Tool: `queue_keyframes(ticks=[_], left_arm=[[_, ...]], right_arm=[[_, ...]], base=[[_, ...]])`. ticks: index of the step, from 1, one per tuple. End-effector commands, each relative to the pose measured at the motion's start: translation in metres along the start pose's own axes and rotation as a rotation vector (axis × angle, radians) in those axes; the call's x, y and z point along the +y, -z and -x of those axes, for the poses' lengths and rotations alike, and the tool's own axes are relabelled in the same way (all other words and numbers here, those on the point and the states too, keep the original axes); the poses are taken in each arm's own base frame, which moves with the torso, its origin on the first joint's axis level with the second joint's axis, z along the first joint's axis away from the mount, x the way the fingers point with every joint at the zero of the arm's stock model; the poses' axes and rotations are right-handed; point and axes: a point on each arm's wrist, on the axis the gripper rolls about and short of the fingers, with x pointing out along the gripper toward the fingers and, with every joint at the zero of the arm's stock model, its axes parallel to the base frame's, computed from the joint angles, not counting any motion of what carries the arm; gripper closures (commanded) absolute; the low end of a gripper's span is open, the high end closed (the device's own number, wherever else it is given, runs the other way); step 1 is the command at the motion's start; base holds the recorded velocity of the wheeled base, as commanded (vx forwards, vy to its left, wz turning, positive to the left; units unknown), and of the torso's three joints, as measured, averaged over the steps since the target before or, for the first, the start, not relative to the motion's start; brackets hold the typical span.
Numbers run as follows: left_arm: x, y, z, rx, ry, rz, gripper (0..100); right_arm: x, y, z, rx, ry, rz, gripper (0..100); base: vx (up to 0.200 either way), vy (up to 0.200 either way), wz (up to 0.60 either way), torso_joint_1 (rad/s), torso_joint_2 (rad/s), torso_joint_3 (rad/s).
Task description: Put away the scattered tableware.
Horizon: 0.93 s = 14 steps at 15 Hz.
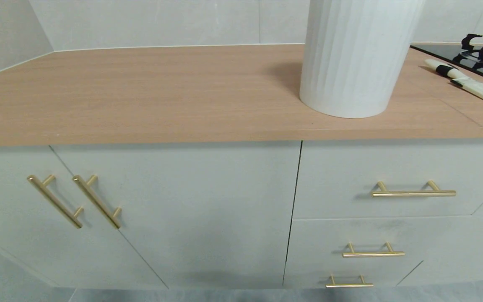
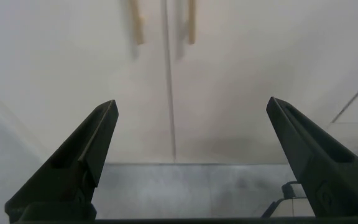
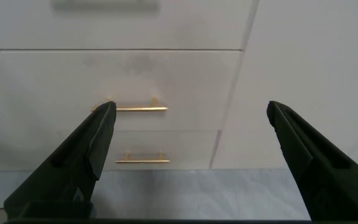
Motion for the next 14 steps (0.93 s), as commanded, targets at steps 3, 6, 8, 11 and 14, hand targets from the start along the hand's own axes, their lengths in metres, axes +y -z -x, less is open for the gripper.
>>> queue_keyframes(ticks=[3,6,8,11,14], left_arm=[[0.0000,-0.0001,-0.0001,0.001,-0.001,0.000,0],[0.0000,-0.0001,-0.0001,0.001,-0.001,0.002,0],[0.0000,-0.0001,-0.0001,0.001,-0.001,0.000,0],[0.0000,-0.0001,-0.0001,0.001,-0.001,-0.001,0],[0.0000,-0.0001,-0.0001,0.001,-0.001,0.000,0]], right_arm=[[0.0000,0.0000,-0.0001,0.002,0.000,-0.001,0],[0.0000,0.0000,-0.0001,0.002,0.000,-0.001,0],[0.0000,0.0000,-0.0001,0.002,0.000,-0.001,0],[0.0000,0.0000,-0.0001,0.002,0.000,-0.001,0],[0.0000,0.0000,-0.0001,0.002,0.001,-0.001,0]], base=[[0.000,0.000,0.00,0.000,0.00,0.000],[0.000,0.000,0.00,0.000,0.00,0.000],[0.000,0.000,0.00,0.000,0.00,0.000],[0.000,-0.133,0.00,0.003,0.00,0.002],[0.000,-0.200,0.00,0.001,0.01,-0.001]])
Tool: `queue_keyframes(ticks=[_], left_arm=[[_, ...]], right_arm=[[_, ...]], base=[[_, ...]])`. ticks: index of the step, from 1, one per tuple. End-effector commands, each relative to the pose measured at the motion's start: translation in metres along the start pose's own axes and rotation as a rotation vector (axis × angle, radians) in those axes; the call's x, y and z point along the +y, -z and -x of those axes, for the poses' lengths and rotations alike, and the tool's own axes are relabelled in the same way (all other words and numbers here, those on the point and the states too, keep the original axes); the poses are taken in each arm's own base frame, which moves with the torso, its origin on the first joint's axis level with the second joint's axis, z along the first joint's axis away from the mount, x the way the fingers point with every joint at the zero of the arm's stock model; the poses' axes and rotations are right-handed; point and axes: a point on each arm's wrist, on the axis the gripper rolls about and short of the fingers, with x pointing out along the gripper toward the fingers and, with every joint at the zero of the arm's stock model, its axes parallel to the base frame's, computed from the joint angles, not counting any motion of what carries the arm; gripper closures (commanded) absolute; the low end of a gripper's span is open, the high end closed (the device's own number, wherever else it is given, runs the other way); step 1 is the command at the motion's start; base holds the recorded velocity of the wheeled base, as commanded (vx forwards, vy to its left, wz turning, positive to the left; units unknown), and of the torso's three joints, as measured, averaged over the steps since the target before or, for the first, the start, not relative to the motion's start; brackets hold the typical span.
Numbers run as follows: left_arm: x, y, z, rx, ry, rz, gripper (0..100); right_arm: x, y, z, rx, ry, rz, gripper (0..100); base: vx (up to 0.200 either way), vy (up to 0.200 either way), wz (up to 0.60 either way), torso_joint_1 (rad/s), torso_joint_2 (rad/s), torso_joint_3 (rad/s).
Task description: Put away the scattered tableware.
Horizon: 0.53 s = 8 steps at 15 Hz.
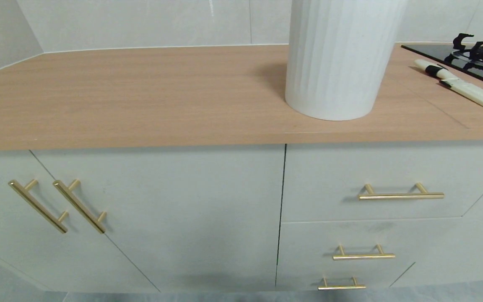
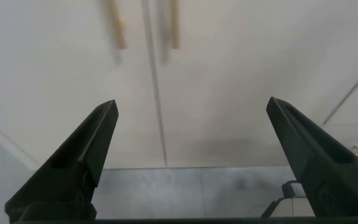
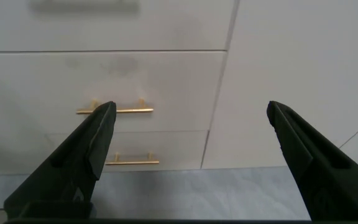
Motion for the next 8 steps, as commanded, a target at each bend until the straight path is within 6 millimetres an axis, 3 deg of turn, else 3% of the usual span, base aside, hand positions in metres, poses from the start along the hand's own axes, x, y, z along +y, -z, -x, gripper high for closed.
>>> queue_keyframes(ticks=[1,5,8], left_arm=[[0.0000,0.0000,-0.0001,0.002,0.000,0.000,0],[0.0000,0.0000,-0.0001,0.002,0.000,0.000,0],[0.0000,0.0000,-0.0001,0.002,0.000,0.002,0]], right_arm=[[0.0000,-0.0001,-0.0001,0.001,-0.001,0.000,0],[0.0000,-0.0001,-0.0001,0.001,-0.001,0.000,0],[0.0000,-0.0001,-0.0001,0.001,-0.001,0.002,0]], base=[[0.000,-0.200,0.00,-0.002,0.00,0.007],[0.000,-0.200,0.00,0.000,0.00,0.002],[0.000,0.000,0.00,0.000,0.00,0.000]])
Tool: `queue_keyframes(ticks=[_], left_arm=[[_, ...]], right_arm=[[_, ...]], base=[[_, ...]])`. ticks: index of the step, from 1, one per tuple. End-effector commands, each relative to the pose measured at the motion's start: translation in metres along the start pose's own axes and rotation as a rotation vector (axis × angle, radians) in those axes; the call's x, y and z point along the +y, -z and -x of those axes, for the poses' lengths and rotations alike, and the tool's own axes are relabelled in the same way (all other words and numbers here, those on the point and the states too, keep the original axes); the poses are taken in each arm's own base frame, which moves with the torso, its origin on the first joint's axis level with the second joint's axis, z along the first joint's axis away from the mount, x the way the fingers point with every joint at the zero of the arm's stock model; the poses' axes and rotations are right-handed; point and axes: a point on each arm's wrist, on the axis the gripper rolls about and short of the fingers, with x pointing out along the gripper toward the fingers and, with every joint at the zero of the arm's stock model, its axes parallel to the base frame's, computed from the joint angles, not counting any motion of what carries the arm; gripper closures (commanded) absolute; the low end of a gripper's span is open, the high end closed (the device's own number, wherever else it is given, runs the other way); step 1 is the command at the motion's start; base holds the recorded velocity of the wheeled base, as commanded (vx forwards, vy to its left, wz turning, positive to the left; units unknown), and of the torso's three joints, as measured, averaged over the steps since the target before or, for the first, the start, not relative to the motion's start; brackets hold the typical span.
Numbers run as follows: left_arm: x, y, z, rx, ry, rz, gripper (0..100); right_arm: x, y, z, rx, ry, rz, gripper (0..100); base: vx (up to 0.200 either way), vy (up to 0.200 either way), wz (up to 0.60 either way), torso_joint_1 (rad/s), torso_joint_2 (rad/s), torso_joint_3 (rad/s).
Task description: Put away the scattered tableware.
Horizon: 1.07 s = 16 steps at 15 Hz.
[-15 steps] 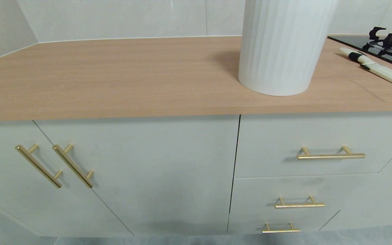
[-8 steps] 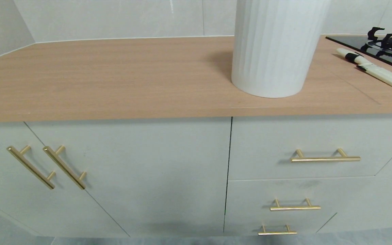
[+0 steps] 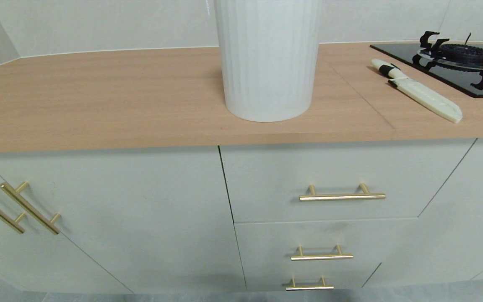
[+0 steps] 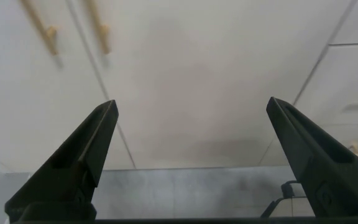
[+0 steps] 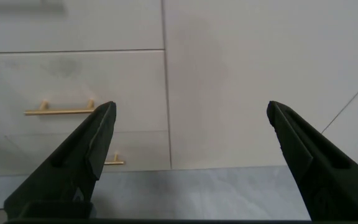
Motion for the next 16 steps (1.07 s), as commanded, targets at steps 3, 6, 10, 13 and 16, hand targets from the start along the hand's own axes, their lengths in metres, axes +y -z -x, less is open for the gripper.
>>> queue_keyframes(ticks=[3,6,10,13,16], left_arm=[[0.0001,0.0000,-0.0001,0.002,-0.001,0.002,0],[0.0001,0.0000,-0.0001,0.002,-0.001,0.005,0],[0.0001,0.0000,-0.0001,0.002,-0.001,0.004,0],[0.0001,0.0000,-0.0001,0.002,-0.001,0.004,0],[0.0001,0.0000,-0.0001,0.002,-0.001,0.004,0]], right_arm=[[0.0000,-0.0001,-0.0001,0.001,0.000,0.001,0],[0.0000,-0.0001,-0.0001,0.001,0.000,0.001,0],[0.0000,-0.0001,-0.0001,0.001,0.000,0.001,0],[0.0000,-0.0001,-0.0001,0.001,0.000,0.001,0],[0.0000,-0.0001,-0.0001,0.001,0.000,0.001,0]], base=[[0.067,0.000,0.00,0.002,0.00,0.002],[0.200,0.000,0.00,-0.002,0.00,0.002],[0.100,0.000,0.00,0.002,0.00,0.000],[0.000,0.000,0.00,0.000,0.00,0.000],[0.000,0.000,0.00,0.000,0.00,0.000]])
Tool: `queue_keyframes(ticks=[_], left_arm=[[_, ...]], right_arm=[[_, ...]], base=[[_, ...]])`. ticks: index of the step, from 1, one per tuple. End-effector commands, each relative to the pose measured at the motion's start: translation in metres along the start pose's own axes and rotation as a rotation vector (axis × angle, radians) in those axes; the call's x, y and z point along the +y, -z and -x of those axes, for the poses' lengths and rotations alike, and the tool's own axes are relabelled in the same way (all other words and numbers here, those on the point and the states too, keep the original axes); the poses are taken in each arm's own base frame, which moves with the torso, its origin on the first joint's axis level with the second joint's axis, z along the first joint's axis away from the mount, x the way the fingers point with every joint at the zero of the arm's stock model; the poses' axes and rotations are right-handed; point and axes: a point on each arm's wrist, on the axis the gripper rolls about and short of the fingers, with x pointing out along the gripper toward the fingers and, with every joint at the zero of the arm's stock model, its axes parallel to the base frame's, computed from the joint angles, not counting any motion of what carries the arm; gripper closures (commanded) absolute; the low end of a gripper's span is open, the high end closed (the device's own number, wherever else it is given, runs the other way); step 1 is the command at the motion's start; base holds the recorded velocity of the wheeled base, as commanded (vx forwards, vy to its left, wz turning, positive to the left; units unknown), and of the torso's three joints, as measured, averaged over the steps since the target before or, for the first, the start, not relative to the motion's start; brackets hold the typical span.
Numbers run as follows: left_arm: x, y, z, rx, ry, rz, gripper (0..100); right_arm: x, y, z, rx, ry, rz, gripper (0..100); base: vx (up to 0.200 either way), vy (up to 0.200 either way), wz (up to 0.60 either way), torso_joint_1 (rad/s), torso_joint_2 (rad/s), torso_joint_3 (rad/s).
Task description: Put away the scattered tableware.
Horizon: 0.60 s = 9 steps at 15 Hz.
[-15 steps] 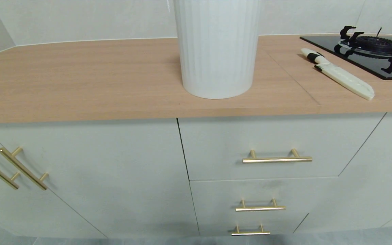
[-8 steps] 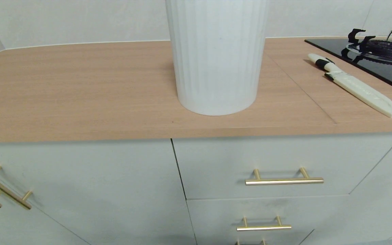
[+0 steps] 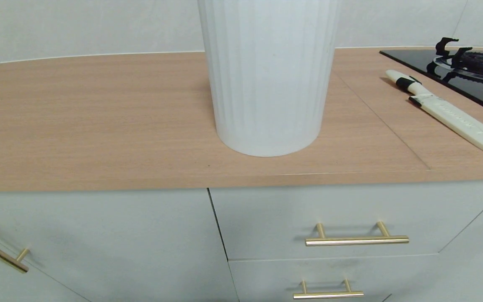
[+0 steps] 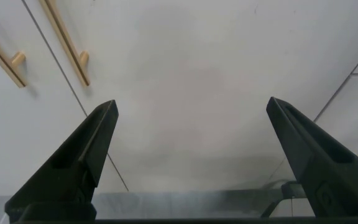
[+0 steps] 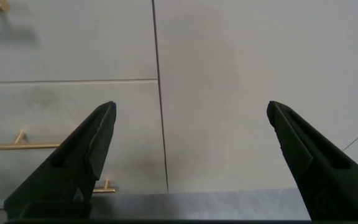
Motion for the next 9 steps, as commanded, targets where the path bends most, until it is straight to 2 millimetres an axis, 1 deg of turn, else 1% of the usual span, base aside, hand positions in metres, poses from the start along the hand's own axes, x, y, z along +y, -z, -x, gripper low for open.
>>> queue_keyframes(ticks=[1,2,4,5,7,9], left_arm=[[0.0000,-0.0001,-0.0001,0.001,-0.001,0.000,0],[0.0000,-0.0001,-0.0001,0.001,-0.001,0.000,0],[0.0000,-0.0001,-0.0001,0.001,-0.001,0.000,0],[0.0000,-0.0001,-0.0001,0.001,-0.001,0.000,0],[0.0000,-0.0001,-0.0001,0.001,-0.001,0.000,0],[0.0000,-0.0001,-0.0001,0.001,-0.001,0.000,0]], right_arm=[[0.0000,-0.0001,-0.0001,0.001,0.000,0.000,0],[0.0000,-0.0001,-0.0001,0.001,0.000,0.000,0],[0.0000,-0.0001,-0.0001,0.001,0.000,0.000,0],[0.0000,-0.0001,-0.0001,0.001,0.000,0.000,0],[0.0000,-0.0001,-0.0001,0.001,0.000,0.000,0],[0.0000,-0.0001,-0.0001,0.001,0.000,0.000,0]], base=[[0.000,0.000,0.00,0.085,-0.21,-0.115],[0.000,0.000,0.00,0.124,-0.28,-0.188],[0.000,0.000,0.00,0.156,-0.10,-0.249],[0.000,0.000,0.00,0.198,-0.38,-0.266],[0.000,0.000,0.00,0.158,-0.65,-0.259],[0.000,0.000,0.00,0.034,-0.53,-0.256]])
